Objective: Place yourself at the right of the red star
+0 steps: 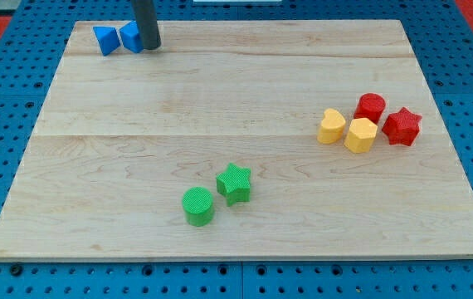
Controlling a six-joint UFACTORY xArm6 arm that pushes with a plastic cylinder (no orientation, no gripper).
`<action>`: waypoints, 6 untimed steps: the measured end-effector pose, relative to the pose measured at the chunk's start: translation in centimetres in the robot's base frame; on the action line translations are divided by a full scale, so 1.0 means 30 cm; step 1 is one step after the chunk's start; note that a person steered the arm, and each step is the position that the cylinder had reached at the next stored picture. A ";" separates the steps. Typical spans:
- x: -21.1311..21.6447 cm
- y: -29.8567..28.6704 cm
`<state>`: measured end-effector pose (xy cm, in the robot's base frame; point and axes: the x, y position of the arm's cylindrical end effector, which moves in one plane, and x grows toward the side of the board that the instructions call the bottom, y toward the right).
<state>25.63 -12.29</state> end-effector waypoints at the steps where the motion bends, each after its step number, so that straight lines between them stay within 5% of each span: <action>1: 0.052 0.492; 3: 0.301 1.393; 4: 0.568 1.500; 5: 0.685 1.402; 6: 0.585 1.161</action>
